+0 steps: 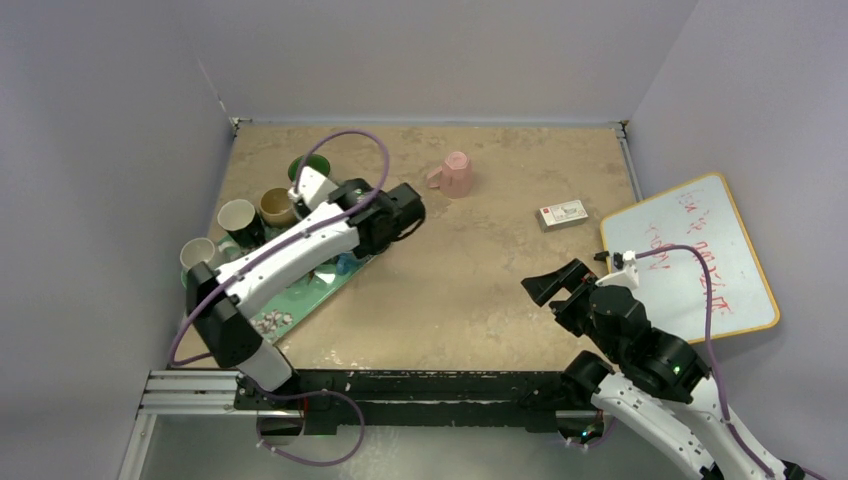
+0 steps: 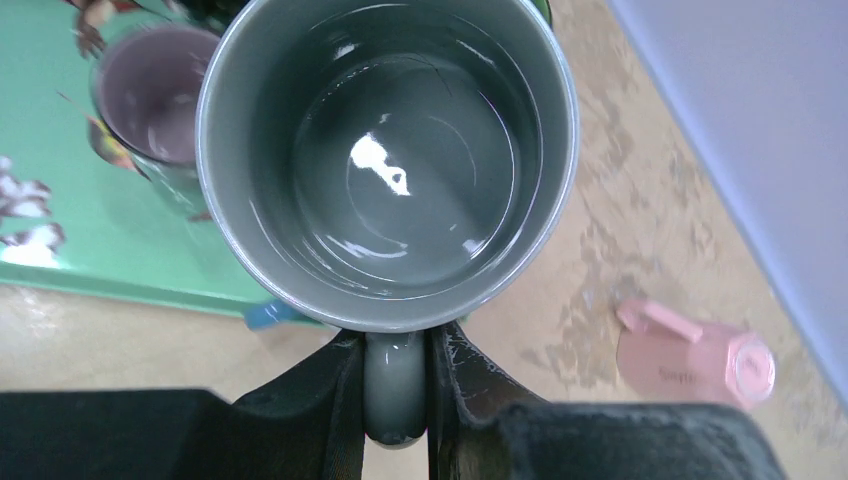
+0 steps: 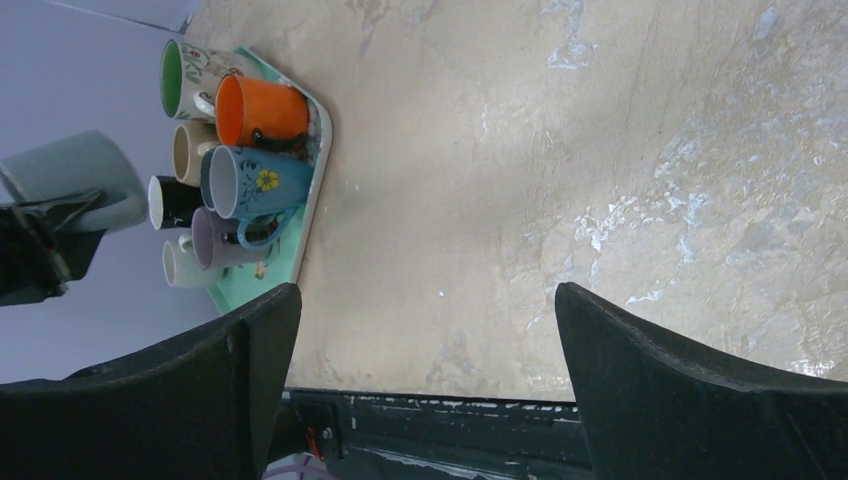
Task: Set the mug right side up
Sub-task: Place the cup on the tray.
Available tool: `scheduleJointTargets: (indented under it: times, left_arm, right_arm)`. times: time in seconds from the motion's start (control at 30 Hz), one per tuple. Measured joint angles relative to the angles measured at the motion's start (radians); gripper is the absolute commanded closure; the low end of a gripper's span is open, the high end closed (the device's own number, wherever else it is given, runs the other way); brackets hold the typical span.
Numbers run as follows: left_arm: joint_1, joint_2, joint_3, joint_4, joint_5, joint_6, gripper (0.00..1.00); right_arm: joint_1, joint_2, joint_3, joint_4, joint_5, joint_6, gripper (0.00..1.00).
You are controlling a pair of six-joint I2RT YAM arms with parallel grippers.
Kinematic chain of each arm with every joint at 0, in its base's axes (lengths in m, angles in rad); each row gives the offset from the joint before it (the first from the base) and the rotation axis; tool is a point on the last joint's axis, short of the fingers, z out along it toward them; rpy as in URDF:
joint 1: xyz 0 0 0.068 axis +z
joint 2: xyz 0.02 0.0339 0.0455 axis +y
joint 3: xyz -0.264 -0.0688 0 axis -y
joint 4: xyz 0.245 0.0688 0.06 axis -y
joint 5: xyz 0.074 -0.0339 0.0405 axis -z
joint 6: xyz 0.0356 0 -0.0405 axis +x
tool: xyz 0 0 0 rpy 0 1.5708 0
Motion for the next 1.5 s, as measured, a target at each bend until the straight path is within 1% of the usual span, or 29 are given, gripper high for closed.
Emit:
scheduleJointTargets:
  times: [0.23, 0.37, 0.53, 0.63, 0.73, 0.9, 1.2, 1.37, 1.5]
  left_arm:
    - [0.151, -0.201, -0.123, -0.016, -0.011, 0.021, 1.0]
    - [0.27, -0.33, -0.233, -0.025, 0.0, 0.019, 1.0]
    - [0.376, -0.441, -0.32, -0.037, 0.011, 0.011, 1.0]
    - [0.418, -0.483, -0.371, -0.041, 0.023, 0.001, 1.0]
    - [0.445, -0.499, -0.41, -0.047, 0.043, -0.017, 1.0]
    - [0.484, -0.483, -0.458, -0.036, 0.066, -0.035, 1.0]
    - [0.612, -0.475, -0.55, -0.032, 0.097, -0.042, 1.0]
    - [0.695, -0.475, -0.605, 0.025, 0.124, 0.03, 1.0]
    - [0.76, -0.476, -0.661, 0.13, 0.167, 0.126, 1.0]
  right_arm:
    - [0.0, 0.011, 0.0, 0.004, 0.0, -0.005, 0.01]
    - [0.0, 0.021, -0.002, 0.018, -0.011, -0.005, 0.01]
    - [0.0, 0.028, -0.012, 0.026, -0.022, -0.005, 0.01]
    - [0.0, 0.032, -0.016, 0.028, -0.024, -0.005, 0.01]
    - [0.0, 0.033, -0.016, 0.028, -0.029, -0.008, 0.01]
    - [0.0, 0.031, -0.016, 0.02, -0.029, -0.013, 0.01]
    - [0.0, -0.019, -0.016, -0.005, -0.021, -0.016, 0.01]
    - [0.0, -0.023, -0.016, -0.02, -0.018, -0.016, 0.01]
    - [0.0, -0.023, -0.016, -0.028, -0.018, -0.016, 0.01]
